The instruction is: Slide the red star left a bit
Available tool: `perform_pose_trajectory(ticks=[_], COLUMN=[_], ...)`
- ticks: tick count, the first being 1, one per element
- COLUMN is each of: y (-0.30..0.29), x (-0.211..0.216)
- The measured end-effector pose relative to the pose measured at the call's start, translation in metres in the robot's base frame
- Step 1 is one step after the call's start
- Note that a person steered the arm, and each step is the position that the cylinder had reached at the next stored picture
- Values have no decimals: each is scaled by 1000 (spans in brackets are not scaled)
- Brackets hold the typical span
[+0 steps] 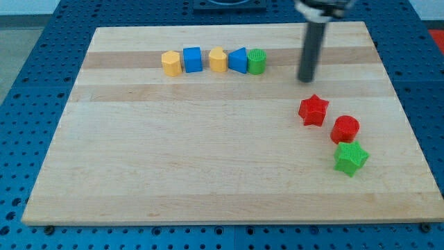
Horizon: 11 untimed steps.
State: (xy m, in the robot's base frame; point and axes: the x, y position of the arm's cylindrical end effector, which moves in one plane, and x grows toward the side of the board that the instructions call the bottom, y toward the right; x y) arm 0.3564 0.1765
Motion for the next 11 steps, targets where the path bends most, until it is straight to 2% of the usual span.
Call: perform_pose_trajectory(ticks=[1, 2, 4, 8, 11], y=[40, 29, -6, -71, -133], x=[32, 67, 94, 90, 16])
